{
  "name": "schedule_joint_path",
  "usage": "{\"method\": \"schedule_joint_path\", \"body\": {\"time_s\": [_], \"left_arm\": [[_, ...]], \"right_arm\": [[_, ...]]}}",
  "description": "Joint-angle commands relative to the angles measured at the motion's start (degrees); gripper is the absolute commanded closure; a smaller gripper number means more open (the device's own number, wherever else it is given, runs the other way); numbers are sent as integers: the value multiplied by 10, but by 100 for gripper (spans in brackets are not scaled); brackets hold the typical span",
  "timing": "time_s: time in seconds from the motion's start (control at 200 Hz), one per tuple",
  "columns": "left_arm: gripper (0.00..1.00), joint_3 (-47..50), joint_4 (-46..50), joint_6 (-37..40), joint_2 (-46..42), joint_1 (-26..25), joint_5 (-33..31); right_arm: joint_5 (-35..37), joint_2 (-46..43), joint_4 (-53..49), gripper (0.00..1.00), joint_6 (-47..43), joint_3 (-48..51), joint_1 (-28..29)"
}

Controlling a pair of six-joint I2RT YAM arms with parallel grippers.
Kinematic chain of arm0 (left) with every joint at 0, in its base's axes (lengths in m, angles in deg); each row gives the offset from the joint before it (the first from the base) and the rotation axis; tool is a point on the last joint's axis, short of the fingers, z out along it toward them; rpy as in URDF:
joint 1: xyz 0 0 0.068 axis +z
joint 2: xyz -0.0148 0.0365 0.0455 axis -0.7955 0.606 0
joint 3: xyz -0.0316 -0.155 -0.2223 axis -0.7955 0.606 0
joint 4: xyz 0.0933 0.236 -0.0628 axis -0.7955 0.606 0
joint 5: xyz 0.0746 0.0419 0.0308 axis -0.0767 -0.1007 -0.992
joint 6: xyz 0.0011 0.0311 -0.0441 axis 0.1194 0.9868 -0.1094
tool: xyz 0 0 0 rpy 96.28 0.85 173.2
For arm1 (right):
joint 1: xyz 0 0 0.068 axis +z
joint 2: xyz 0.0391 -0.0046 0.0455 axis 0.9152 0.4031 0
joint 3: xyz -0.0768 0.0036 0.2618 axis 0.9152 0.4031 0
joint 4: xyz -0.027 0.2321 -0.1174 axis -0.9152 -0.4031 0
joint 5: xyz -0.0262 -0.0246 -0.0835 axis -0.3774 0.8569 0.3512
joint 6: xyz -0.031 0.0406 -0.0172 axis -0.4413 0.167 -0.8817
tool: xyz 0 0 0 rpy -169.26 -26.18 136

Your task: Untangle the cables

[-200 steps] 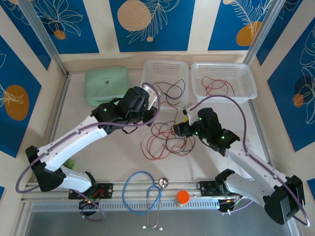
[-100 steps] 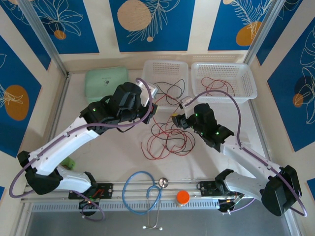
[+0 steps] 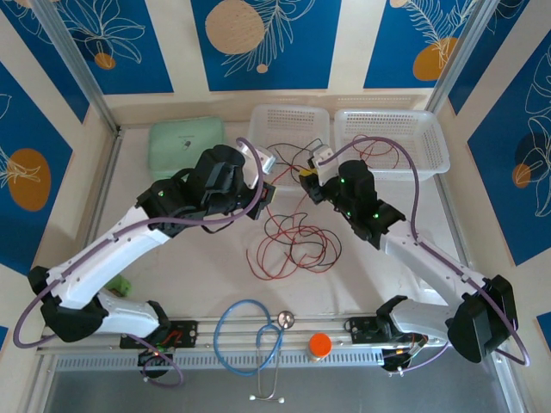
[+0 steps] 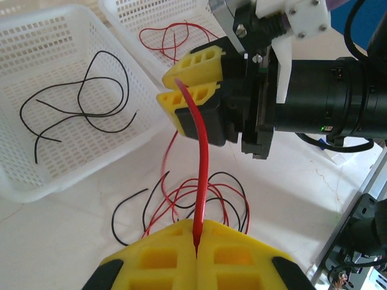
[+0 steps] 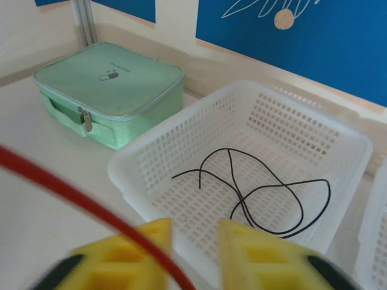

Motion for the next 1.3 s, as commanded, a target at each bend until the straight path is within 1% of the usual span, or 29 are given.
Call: {"method": "schedule_joint_path", "body": {"time_s": [0.0, 0.045, 0.095, 0.14, 0.16, 0.205, 0.305, 0.4, 0.605, 0.81, 0.99, 1.116, 1.296], "left_arm": [[95, 0, 1, 2, -17, -5, -13], [91, 4, -1, 3, -17, -5, -18], [84, 10, -2, 3, -16, -5, -23], [75, 15, -5, 3, -15, -6, -27], [69, 17, -6, 2, -13, -5, -28], [58, 22, -8, 2, -12, -5, -31], [41, 31, -10, -1, -8, -5, -32], [32, 44, -17, -5, -10, -5, -32], [23, 74, -28, -11, -30, -5, -43], [21, 91, -36, -11, -44, -5, -50], [21, 99, -41, -8, -48, -5, -58], [20, 103, -42, -4, -52, -5, -64], [20, 103, -40, 1, -51, -4, -76]], "right_arm": [[8, -14, 6, 87, 3, -20, 2], [14, -20, 3, 89, 5, -22, 0], [18, -26, -3, 93, 5, -27, -1], [27, -30, -11, 98, 8, -34, -3], [30, -30, -16, 100, 9, -38, -6], [34, -29, -28, 100, 14, -50, -12], [36, -21, -52, 100, 30, -77, -38], [31, -1, -75, 100, 46, -110, -74], [36, 65, -103, 100, 86, -190, -175], [71, 171, -89, 100, 108, -267, -261], [101, 276, -62, 100, 102, -317, -305], [121, 335, -34, 100, 96, -331, -327], [142, 406, -42, 100, 111, -353, -356]]}}
